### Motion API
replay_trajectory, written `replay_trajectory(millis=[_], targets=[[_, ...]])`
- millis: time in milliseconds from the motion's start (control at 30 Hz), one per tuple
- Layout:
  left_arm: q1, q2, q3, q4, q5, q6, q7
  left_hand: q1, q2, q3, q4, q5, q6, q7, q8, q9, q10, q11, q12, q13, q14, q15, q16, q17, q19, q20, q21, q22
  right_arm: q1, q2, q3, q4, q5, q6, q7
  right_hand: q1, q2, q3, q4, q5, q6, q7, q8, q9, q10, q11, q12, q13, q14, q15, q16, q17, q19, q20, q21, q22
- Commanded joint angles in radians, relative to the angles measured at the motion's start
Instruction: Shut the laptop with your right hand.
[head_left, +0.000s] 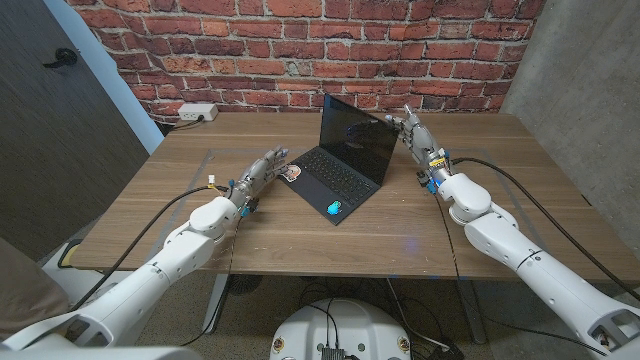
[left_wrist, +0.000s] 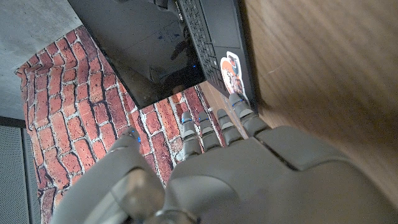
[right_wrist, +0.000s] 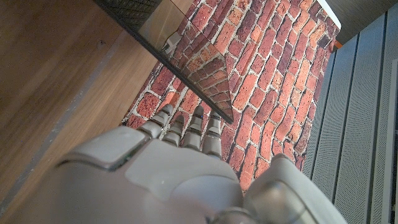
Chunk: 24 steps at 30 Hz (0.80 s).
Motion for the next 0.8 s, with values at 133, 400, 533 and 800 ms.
replay_trajectory(millis=[133,400,533,800], targets=[[-0.024,0.005,0.023,0.016,0.023,0.004,-0.032,-0.005,0.003,0.003,-0.006,0.004,-0.019,-0.011,-0.016,0.002,-0.020,0.002,-0.016,0.001,-0.016,-0.067,-0.005,0.004,-0.034,0.017,-0.022,0.002,-0.018,-0.031,0.007,-0.058,-0.039,-0.033,-0.035,0.010,0.001,0.002,-0.002,0.004,-0.004,0.003,-0.002,0.004,0.001,-0.006,-0.002,0.003,-0.003,0.000,-0.003,0.001,0.003,0.007,0.006,0.004],[-0.029,0.010,0.027,0.012,0.025,0.012,-0.040,-0.007,0.003,0.001,-0.006,0.004,-0.025,-0.013,-0.021,0.002,-0.029,0.001,-0.019,0.001,-0.025,-0.064,-0.006,0.004,-0.046,0.012,-0.029,0.002,-0.023,-0.038,0.004,-0.079,-0.066,-0.044,-0.051,0.014,0.001,-0.010,-0.011,0.005,0.061,0.024,0.004,0.005,0.181,0.023,0.052,0.001,0.052,0.019,0.008,0.000,0.017,0.006,0.009,0.004],[-0.021,0.019,0.025,-0.004,0.031,0.031,-0.020,-0.008,0.003,0.001,-0.005,0.004,-0.025,-0.013,-0.022,0.002,-0.033,0.000,-0.021,0.001,-0.028,-0.062,-0.006,0.004,-0.072,-0.005,-0.040,0.002,-0.024,-0.043,0.000,-0.092,-0.090,-0.053,-0.063,0.015,0.004,-0.014,-0.013,0.006,0.085,-0.001,0.005,0.005,0.238,-0.041,0.067,0.002,0.070,0.009,0.009,0.001,0.021,0.006,0.009,0.004],[-0.022,0.017,0.022,0.006,0.026,0.029,-0.019,-0.010,0.001,-0.001,-0.004,0.003,-0.025,-0.013,-0.023,0.002,-0.043,0.000,-0.024,0.001,-0.041,-0.059,-0.009,0.004,-0.081,-0.006,-0.043,0.003,-0.020,-0.037,-0.007,-0.098,-0.091,-0.051,-0.053,0.024,0.017,-0.013,-0.017,0.008,0.154,-0.042,0.020,0.006,0.322,-0.085,0.089,0.003,0.108,-0.014,0.011,0.000,0.033,0.009,0.010,0.004]])
